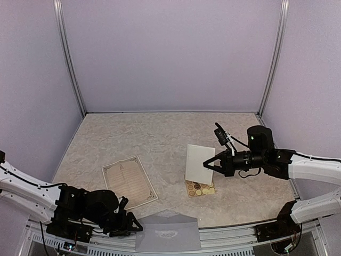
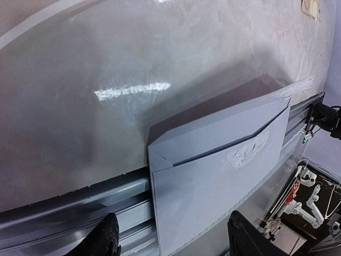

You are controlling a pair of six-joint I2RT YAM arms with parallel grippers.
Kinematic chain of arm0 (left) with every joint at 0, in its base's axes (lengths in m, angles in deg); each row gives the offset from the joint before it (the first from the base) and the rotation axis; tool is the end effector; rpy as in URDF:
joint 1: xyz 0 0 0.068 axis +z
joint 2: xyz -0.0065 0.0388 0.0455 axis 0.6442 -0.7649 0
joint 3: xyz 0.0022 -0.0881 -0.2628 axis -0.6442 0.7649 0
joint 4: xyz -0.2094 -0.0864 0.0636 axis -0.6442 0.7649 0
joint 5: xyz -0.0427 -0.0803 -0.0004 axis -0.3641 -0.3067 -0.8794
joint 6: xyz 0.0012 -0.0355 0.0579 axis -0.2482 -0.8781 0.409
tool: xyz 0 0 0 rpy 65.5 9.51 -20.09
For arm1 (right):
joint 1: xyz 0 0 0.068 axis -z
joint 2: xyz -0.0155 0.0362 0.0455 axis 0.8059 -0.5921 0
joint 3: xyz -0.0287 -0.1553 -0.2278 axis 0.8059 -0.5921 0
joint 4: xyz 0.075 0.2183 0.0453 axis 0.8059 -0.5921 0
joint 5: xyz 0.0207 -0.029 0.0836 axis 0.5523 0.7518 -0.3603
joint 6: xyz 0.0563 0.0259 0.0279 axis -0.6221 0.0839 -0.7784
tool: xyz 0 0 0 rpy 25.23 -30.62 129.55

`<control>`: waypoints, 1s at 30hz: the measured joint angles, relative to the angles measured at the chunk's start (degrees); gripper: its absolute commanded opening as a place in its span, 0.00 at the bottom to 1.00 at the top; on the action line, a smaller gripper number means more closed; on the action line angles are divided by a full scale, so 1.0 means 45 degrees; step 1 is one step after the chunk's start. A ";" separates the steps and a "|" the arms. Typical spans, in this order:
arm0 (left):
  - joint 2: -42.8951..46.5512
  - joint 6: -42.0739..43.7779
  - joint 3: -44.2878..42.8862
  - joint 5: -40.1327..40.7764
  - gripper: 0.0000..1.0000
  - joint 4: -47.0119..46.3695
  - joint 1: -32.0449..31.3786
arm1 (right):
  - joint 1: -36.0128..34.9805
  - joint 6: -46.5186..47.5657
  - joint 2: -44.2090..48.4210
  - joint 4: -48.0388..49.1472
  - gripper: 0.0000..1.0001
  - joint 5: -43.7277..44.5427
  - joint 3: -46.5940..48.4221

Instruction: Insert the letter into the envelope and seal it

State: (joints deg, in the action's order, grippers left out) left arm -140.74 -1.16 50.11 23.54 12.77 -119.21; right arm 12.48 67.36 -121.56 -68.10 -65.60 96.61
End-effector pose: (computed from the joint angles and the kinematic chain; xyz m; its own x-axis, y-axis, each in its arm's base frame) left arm 0.0263 -0.1733 0.1477 -0.9966 -0.0585 0.0574 -0.0815 0.7801 -0.6203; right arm 0.1529 0.1727 0.2528 -0.6303 -0.1321 -0.7650 -0.7415 0.3946 0.5427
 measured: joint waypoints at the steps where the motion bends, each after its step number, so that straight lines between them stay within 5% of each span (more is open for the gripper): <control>1: 0.0107 -0.0209 0.0180 0.0000 0.61 -0.0330 -0.0015 | 0.0000 -0.0010 0.0000 0.0010 0.00 0.0010 0.0000; 20: -0.0947 -0.1943 0.1413 0.0044 0.43 -0.4367 -0.0029 | -0.0165 -0.0112 0.0102 0.0330 0.00 0.0136 -0.0121; 30: -0.1394 -0.2268 0.1569 0.0413 0.01 -0.4639 -0.0087 | -0.0262 -0.0287 0.0248 0.0515 0.00 0.0296 -0.0151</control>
State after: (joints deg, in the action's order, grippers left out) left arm -147.02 -11.36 57.17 25.39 -8.10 -119.61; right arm 11.30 66.07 -120.45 -65.78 -64.27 95.94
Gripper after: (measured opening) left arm 0.130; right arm 0.004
